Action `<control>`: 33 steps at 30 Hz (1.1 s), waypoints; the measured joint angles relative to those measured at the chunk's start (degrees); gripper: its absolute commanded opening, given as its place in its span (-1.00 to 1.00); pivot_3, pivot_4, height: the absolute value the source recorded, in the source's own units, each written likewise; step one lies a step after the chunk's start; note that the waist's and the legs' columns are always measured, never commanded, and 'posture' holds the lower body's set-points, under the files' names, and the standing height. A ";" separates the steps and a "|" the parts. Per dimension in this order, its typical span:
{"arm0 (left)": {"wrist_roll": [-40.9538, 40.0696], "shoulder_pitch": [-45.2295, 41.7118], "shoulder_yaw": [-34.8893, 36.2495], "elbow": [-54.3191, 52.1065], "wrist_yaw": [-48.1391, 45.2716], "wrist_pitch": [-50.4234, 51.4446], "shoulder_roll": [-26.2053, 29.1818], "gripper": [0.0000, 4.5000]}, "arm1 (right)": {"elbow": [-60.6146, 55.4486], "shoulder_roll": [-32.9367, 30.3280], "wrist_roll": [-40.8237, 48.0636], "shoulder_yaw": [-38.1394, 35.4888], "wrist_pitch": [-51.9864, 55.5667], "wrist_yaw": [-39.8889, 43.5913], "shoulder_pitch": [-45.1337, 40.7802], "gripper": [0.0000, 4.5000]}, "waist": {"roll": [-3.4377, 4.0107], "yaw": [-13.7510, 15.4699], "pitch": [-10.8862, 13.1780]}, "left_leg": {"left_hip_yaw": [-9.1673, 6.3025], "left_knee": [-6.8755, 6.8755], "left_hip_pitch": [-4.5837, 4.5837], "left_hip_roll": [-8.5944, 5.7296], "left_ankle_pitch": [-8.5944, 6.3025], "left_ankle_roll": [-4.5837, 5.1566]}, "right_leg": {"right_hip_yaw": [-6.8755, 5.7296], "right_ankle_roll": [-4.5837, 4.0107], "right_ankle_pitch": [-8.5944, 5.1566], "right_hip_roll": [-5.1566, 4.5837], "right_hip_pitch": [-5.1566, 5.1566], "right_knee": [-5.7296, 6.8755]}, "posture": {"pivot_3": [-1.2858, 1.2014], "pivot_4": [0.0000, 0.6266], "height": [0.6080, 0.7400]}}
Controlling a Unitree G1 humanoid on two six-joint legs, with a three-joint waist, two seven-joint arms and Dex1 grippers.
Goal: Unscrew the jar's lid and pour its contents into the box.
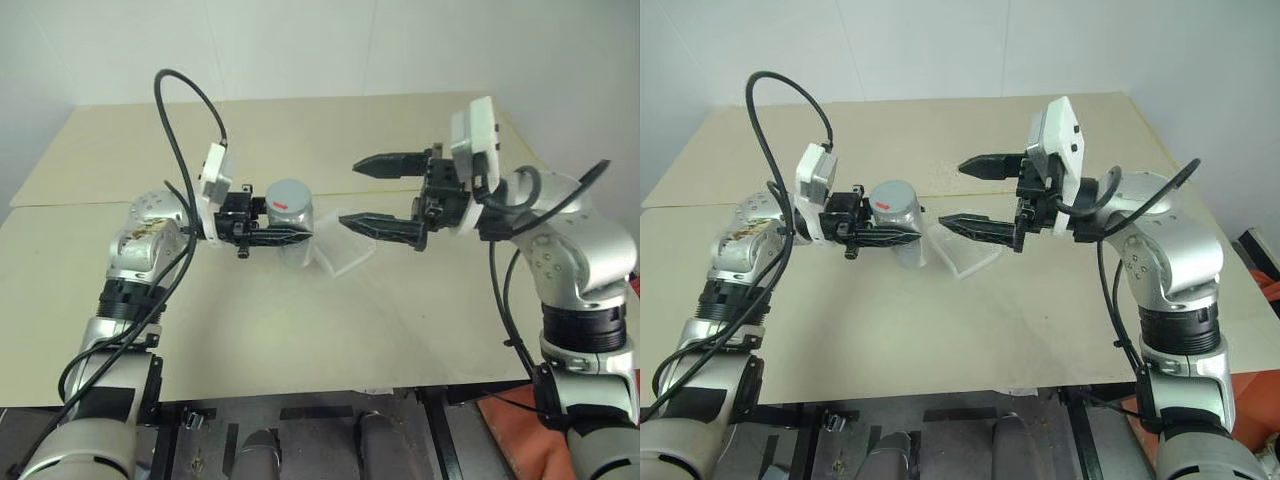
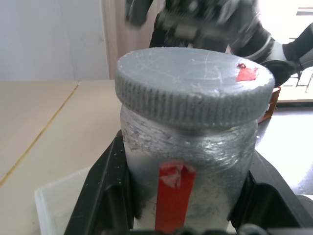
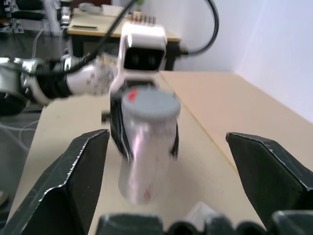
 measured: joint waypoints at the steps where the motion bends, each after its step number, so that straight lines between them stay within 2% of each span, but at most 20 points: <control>1: 0.35 -0.13 -0.02 0.41 -0.04 -0.05 -0.45 -0.13 | -1.37 0.89 -0.04 0.50 1.36 -2.29 -0.08 0.98 | 0.00 0.00 0.00 | 0.01 0.00 0.00 0.00 0.00 0.00 | 0.00 0.00 0.00 0.00 0.01 0.00 | 0.03 -0.52 1.00; 9: 1.91 -2.14 -0.15 1.17 -1.49 -0.35 -3.74 -0.13 | -0.47 8.32 -4.59 8.71 4.71 -13.27 -3.02 0.98 | 0.00 -0.01 0.00 | -0.01 0.00 -0.03 -0.01 0.01 -0.02 | -0.01 0.00 0.00 0.00 -0.03 0.03 | 0.03 -0.52 1.00; 19: 2.27 -2.59 0.02 1.45 -1.98 -1.17 -4.32 -0.13 | 3.92 12.35 -8.28 11.44 3.90 -15.21 -5.33 0.98 | 0.00 0.02 0.00 | -0.02 0.00 -0.04 0.00 0.02 -0.03 | -0.01 0.00 0.00 0.00 -0.03 0.04 | 0.03 -0.52 1.00; 23: 2.35 -2.59 -0.04 1.38 -1.99 -1.17 -4.07 -0.13 | 4.03 11.99 -8.21 11.39 3.66 -14.73 -5.32 0.98 | 0.00 0.02 0.00 | -0.02 0.00 -0.05 0.00 0.02 -0.03 | -0.01 0.00 0.00 0.00 -0.03 0.04 | 0.03 -0.52 1.00; 33: 2.79 -1.94 1.95 1.11 -2.43 -1.08 0.04 -0.13 | 3.13 5.02 -3.17 6.54 3.66 -10.77 -2.61 0.98 | 0.00 0.05 0.00 | -0.02 -0.01 -0.06 0.00 0.00 0.00 | -0.01 0.00 0.00 0.00 -0.02 0.02 | 0.03 -0.52 1.00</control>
